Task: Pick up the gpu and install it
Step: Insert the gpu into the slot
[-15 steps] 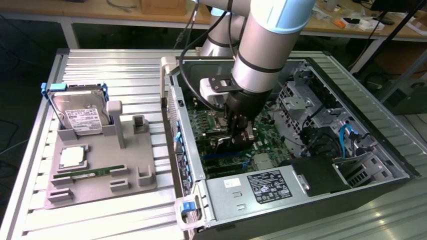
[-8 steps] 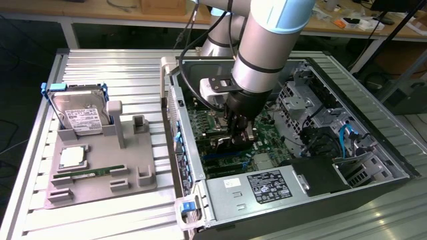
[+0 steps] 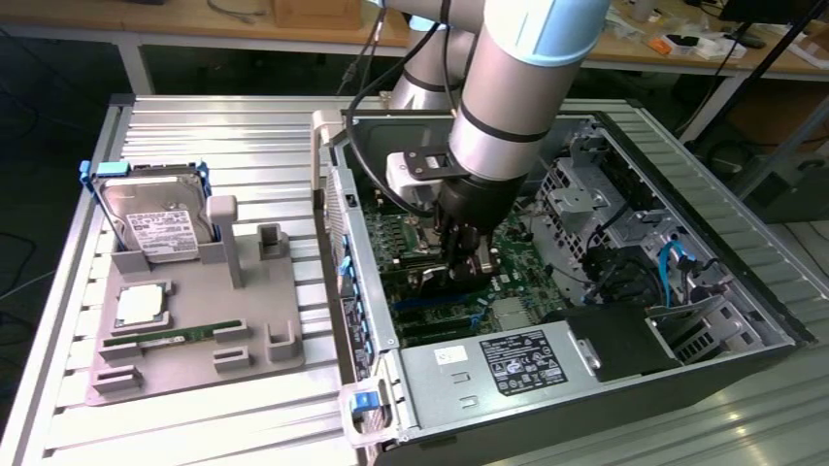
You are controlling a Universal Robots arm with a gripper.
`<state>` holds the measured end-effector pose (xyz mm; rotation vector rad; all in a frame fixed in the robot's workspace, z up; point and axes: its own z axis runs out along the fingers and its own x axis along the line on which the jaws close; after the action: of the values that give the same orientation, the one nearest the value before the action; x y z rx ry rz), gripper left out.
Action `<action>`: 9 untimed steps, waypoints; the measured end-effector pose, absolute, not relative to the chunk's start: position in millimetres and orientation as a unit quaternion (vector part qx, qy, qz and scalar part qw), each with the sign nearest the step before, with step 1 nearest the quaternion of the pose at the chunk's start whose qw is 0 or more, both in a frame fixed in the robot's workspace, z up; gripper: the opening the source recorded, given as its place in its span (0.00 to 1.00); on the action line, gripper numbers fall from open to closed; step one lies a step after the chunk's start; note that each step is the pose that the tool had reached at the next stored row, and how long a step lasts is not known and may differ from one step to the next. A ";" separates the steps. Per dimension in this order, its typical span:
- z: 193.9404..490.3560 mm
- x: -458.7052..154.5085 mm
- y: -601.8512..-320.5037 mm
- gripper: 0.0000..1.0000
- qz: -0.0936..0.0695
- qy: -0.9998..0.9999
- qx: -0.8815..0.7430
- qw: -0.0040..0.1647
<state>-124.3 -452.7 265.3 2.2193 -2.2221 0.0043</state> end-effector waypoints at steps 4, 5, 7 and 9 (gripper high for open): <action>263.6 -124.6 -452.7 0.27 0.001 -0.708 0.707 0.001; 263.2 -124.6 -452.7 0.27 0.001 -0.708 0.707 0.001; 262.3 -124.7 -452.7 0.27 0.001 -0.708 0.707 0.001; 262.2 -124.6 -452.7 0.27 0.001 -0.708 0.707 0.001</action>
<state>-124.6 -452.7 262.2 2.2190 -2.2222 0.0042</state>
